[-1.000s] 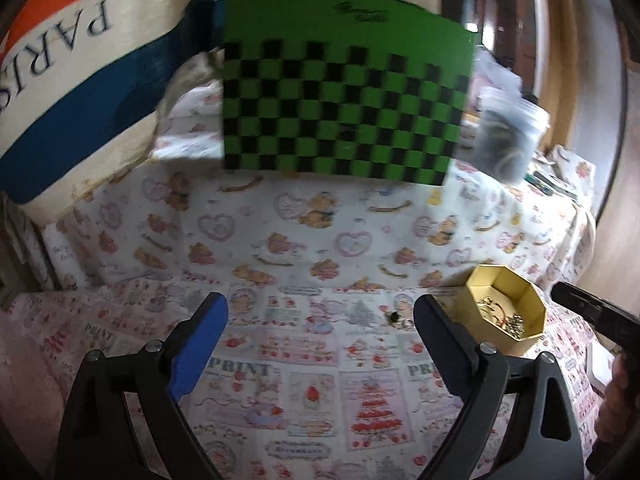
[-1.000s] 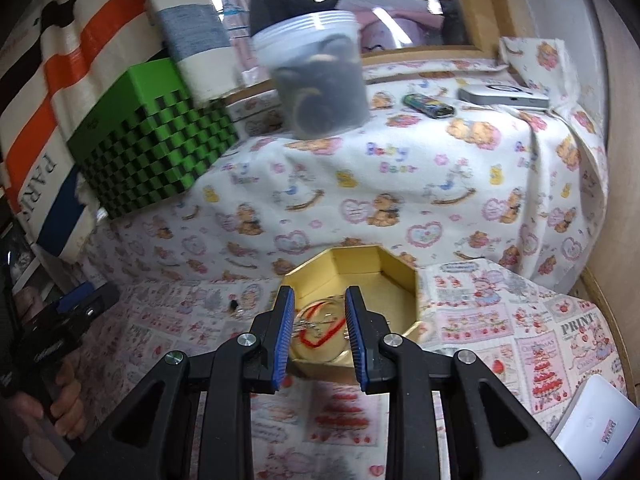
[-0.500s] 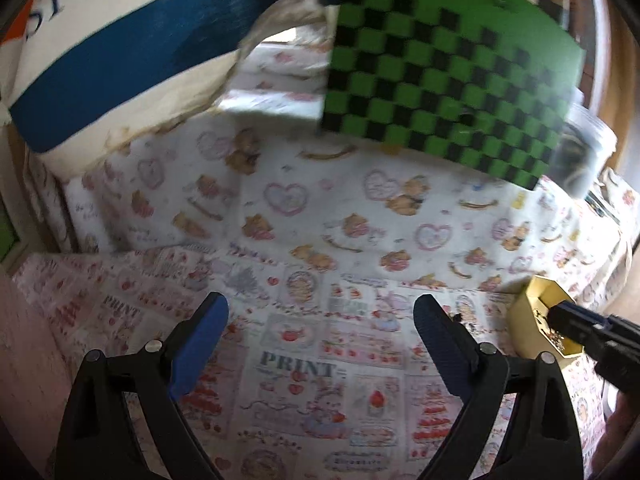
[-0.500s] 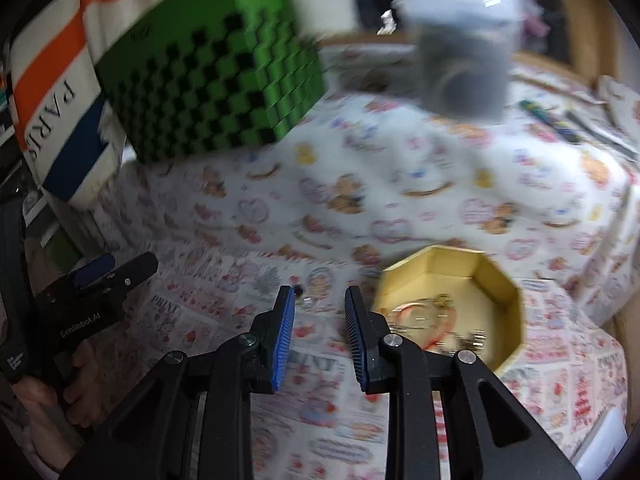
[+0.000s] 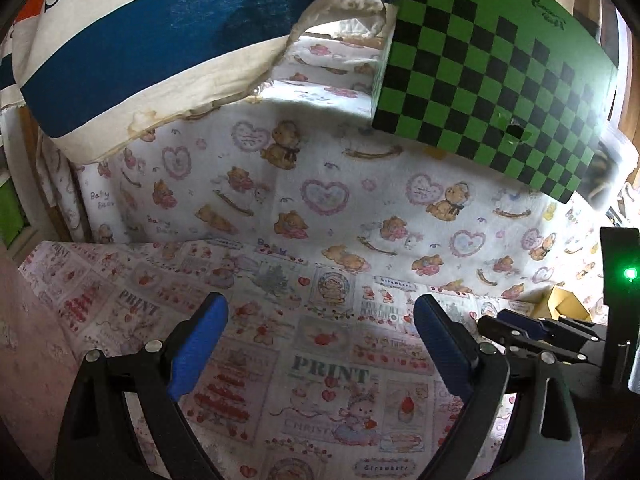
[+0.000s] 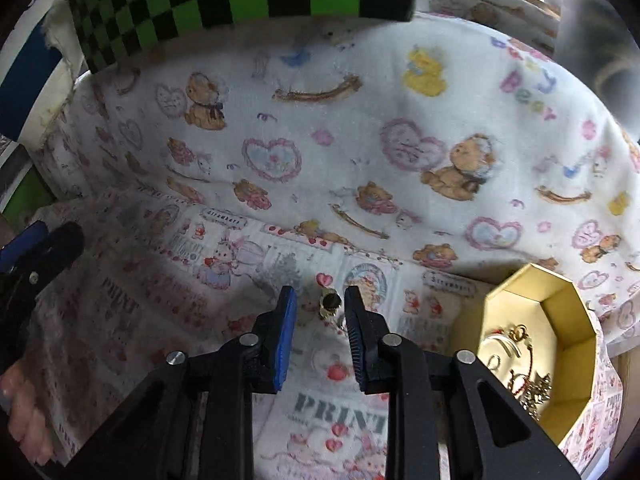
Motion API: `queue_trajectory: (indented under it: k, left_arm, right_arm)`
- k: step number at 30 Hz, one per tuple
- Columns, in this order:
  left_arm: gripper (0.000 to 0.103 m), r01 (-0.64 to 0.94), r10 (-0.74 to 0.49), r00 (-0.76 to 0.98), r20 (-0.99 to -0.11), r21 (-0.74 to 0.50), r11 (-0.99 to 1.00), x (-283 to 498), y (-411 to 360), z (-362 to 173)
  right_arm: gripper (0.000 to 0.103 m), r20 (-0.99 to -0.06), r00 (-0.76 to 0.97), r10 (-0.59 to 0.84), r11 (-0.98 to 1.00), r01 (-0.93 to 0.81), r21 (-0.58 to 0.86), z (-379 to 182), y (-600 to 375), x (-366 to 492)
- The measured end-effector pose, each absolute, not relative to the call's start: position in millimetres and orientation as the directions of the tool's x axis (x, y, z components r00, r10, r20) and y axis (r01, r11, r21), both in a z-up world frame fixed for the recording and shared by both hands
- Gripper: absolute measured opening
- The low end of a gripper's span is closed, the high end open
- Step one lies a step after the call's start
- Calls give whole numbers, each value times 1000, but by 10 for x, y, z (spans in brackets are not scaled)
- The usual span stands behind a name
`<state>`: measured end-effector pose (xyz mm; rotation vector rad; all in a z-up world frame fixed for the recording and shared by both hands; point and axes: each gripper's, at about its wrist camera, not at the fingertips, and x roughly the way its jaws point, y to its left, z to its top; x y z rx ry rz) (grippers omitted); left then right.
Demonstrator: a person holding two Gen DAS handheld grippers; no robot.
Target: Organize jewelry
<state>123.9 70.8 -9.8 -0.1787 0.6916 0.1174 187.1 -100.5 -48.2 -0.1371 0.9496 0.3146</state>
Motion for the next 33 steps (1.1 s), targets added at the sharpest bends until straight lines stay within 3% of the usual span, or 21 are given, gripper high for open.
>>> queue_trajectory:
  k: [7, 12, 23, 27, 33]
  left_arm:
    - [93, -181, 41, 774, -632, -158, 971, 1226, 777, -68]
    - [93, -177, 50, 774, -632, -140, 974, 1230, 743, -75]
    - [93, -162, 57, 776, -629, -111, 981, 1208, 655, -78]
    - [93, -159, 59, 778, -626, -104, 982, 1204, 644, -74]
    - [93, -154, 55, 776, -629, -105, 982, 1204, 647, -78]
  right_arm:
    - [6, -824, 549, 140, 952, -303, -41, -580, -833, 1947]
    - [3, -819, 560, 127, 945, -320, -73, -602, -774, 1914]
    - [5, -831, 534, 157, 949, -314, -23, -613, -1036, 1891]
    - [19, -843, 516, 154, 939, -343, -38, -661, -954, 1946]
    - [14, -838, 528, 136, 930, -360, -76, -650, -858, 1888]
